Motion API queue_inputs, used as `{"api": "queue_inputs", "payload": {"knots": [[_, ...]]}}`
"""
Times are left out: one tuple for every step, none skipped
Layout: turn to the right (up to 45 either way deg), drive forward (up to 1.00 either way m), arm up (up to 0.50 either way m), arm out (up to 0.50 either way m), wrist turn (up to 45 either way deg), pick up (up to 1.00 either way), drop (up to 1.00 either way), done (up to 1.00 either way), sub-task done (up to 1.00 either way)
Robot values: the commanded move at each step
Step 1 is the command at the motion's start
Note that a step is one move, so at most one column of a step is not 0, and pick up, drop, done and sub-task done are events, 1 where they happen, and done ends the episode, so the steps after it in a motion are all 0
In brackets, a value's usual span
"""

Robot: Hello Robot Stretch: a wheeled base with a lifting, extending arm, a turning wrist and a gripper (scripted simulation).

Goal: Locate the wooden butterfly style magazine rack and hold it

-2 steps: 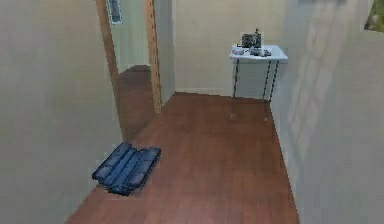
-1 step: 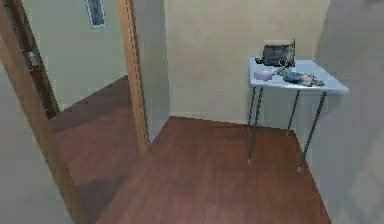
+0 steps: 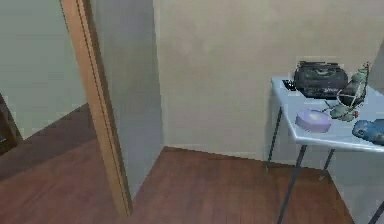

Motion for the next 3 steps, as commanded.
{"api": "queue_inputs", "payload": {"knots": [[-27.0,0.00,0.00,0.00,0.0,0.00,0.00,0.00,0.00],[0.0,0.80,0.00,0.00,0.0,0.00,0.00,0.00,0.00],[-45.0,0.00,0.00,0.00,0.0,0.00,0.00,0.00,0.00]]}}
